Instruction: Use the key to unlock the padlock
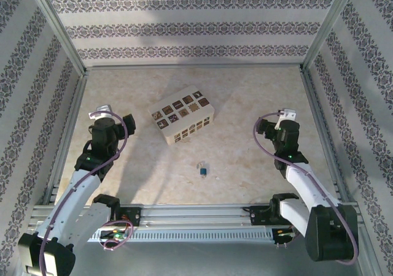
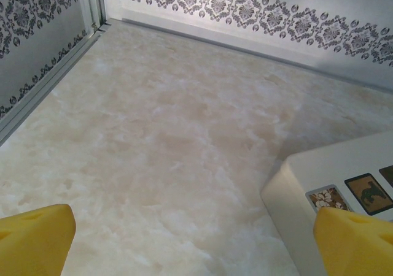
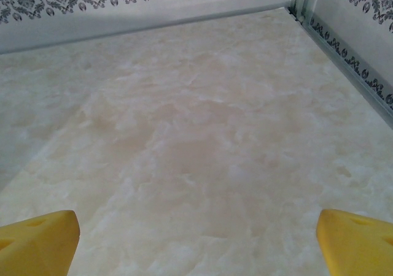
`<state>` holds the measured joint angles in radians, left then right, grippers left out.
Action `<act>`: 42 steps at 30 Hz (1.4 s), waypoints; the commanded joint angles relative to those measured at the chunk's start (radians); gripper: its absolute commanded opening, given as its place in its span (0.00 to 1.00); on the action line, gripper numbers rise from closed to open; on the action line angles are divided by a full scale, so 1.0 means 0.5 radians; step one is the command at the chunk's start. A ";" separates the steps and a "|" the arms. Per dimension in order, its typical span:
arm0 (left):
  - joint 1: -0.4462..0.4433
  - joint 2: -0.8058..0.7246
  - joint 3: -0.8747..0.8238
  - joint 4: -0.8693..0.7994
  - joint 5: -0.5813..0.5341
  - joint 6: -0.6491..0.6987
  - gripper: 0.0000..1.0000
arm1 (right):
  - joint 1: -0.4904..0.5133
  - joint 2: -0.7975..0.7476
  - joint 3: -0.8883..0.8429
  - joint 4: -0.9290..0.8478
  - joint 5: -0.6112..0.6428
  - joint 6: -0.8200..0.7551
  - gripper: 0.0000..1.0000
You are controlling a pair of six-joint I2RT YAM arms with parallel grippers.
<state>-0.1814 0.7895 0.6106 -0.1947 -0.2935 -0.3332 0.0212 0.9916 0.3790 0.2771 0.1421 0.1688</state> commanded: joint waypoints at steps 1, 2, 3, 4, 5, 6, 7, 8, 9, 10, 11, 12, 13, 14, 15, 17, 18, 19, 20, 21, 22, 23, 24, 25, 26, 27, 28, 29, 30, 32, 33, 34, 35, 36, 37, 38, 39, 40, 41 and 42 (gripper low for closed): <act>0.025 -0.043 -0.031 0.033 -0.023 0.070 0.99 | -0.030 0.086 -0.107 0.347 0.054 -0.062 0.99; 0.023 -0.044 -0.034 0.037 -0.024 0.075 0.99 | -0.033 0.127 -0.115 0.385 0.043 -0.080 0.98; 0.024 -0.045 -0.037 0.042 -0.025 0.079 0.99 | -0.035 0.168 -0.114 0.413 0.033 -0.094 0.98; 0.022 -0.045 -0.039 0.047 -0.027 0.085 0.99 | -0.036 0.213 -0.111 0.449 0.026 -0.099 0.98; 0.024 -0.045 -0.040 0.050 -0.032 0.095 0.99 | -0.039 0.257 -0.118 0.504 0.017 -0.106 0.98; 0.022 -0.045 -0.044 0.054 -0.036 0.105 0.99 | -0.039 0.296 -0.130 0.562 0.005 -0.107 0.99; 0.023 -0.045 -0.043 0.058 -0.043 0.128 0.99 | -0.042 0.339 -0.146 0.638 -0.017 -0.110 0.98; 0.024 -0.042 -0.039 0.054 -0.054 0.169 0.99 | -0.042 0.382 -0.164 0.719 -0.044 -0.120 0.98; 0.025 -0.036 -0.032 0.042 -0.079 0.219 0.99 | -0.042 0.419 -0.179 0.784 -0.064 -0.126 0.99; 0.025 -0.027 -0.022 0.022 -0.125 0.267 0.99 | -0.042 0.452 -0.185 0.848 -0.081 -0.126 0.98; 0.026 -0.021 -0.013 0.001 -0.172 0.315 0.99 | -0.045 0.468 -0.183 0.878 -0.128 -0.163 0.98; 0.027 -0.015 -0.012 -0.003 -0.203 0.358 0.99 | -0.045 0.491 -0.190 0.925 -0.146 -0.181 0.98; 0.026 -0.011 -0.015 -0.002 -0.229 0.408 0.99 | -0.045 0.528 -0.202 1.035 -0.144 -0.180 0.98; 0.030 -0.008 -0.023 0.009 -0.243 0.455 0.99 | -0.050 0.565 -0.211 1.123 -0.150 -0.195 0.98; 0.031 -0.004 -0.034 0.024 -0.247 0.499 0.99 | -0.051 0.600 -0.216 1.184 -0.163 -0.217 0.98; 0.035 0.004 -0.063 0.067 -0.243 0.570 0.99 | -0.057 0.715 -0.217 1.324 -0.187 -0.228 0.98; 0.038 0.009 -0.077 0.086 -0.244 0.584 0.99 | -0.058 0.777 -0.226 1.398 -0.207 -0.224 0.98; 0.042 0.012 -0.090 0.104 -0.244 0.596 0.99 | -0.058 0.854 -0.233 1.500 -0.238 -0.225 0.99; 0.041 0.013 -0.105 0.124 -0.238 0.608 0.99 | -0.058 0.925 -0.239 1.584 -0.264 -0.230 0.98; 0.043 0.013 -0.121 0.142 -0.238 0.612 0.99 | -0.059 0.975 -0.237 1.630 -0.272 -0.230 0.99; 0.047 0.016 -0.136 0.161 -0.235 0.614 0.99 | -0.061 1.028 -0.239 1.671 -0.270 -0.226 0.99; 0.050 0.016 -0.149 0.179 -0.230 0.617 0.99 | -0.061 1.075 -0.234 1.719 -0.269 -0.219 0.99; 0.053 0.019 -0.157 0.192 -0.226 0.617 0.99 | -0.061 1.106 -0.233 1.763 -0.274 -0.216 0.98; 0.056 0.022 -0.166 0.204 -0.224 0.620 0.99 | -0.065 1.109 -0.219 1.747 -0.283 -0.219 0.98; 0.056 0.029 -0.174 0.218 -0.225 0.623 0.99 | -0.064 1.088 -0.202 1.682 -0.284 -0.221 0.98; 0.060 0.039 -0.183 0.232 -0.232 0.625 0.99 | -0.066 1.076 -0.182 1.623 -0.283 -0.221 0.98; 0.061 0.043 -0.191 0.247 -0.235 0.629 0.99 | -0.068 1.081 -0.162 1.587 -0.283 -0.211 0.98; 0.064 0.050 -0.206 0.275 -0.238 0.635 0.99 | -0.080 1.095 -0.126 1.550 -0.286 -0.196 0.98; 0.063 0.056 -0.225 0.310 -0.241 0.634 0.99 | -0.090 1.095 -0.086 1.472 -0.294 -0.182 0.98; 0.067 0.068 -0.267 0.394 -0.237 0.646 0.99 | -0.088 1.067 -0.083 1.376 -0.293 -0.196 0.98; 0.068 0.079 -0.296 0.450 -0.230 0.657 0.99 | -0.088 1.074 -0.083 1.391 -0.293 -0.194 0.99; 0.073 0.099 -0.320 0.508 -0.220 0.668 0.99 | -0.088 1.078 -0.082 1.405 -0.291 -0.193 0.98; 0.077 0.118 -0.359 0.593 -0.213 0.681 0.99 | -0.087 1.076 -0.081 1.404 -0.290 -0.196 0.98; 0.083 0.149 -0.392 0.672 -0.205 0.689 0.99 | -0.085 1.075 -0.082 1.400 -0.285 -0.199 0.99; 0.092 0.178 -0.414 0.734 -0.191 0.688 0.99 | -0.083 1.077 -0.083 1.403 -0.282 -0.200 0.99; 0.099 0.218 -0.436 0.806 -0.173 0.694 0.99 | -0.082 1.076 -0.083 1.403 -0.283 -0.200 0.98; 0.105 0.257 -0.457 0.878 -0.149 0.707 0.99 | -0.082 1.075 -0.081 1.405 -0.284 -0.204 0.98; 0.111 0.290 -0.476 0.942 -0.114 0.727 0.99 | -0.079 1.076 -0.082 1.401 -0.284 -0.206 0.98; 0.121 0.328 -0.495 1.019 -0.067 0.753 0.99 | -0.076 1.076 -0.083 1.397 -0.279 -0.209 0.98; 0.133 0.367 -0.514 1.084 -0.024 0.764 0.99 | -0.073 1.076 -0.081 1.395 -0.274 -0.209 0.99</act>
<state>-0.1349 0.9440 0.3729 0.1757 -0.3622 0.0044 -0.0174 1.5402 0.3252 0.9749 0.0120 0.0715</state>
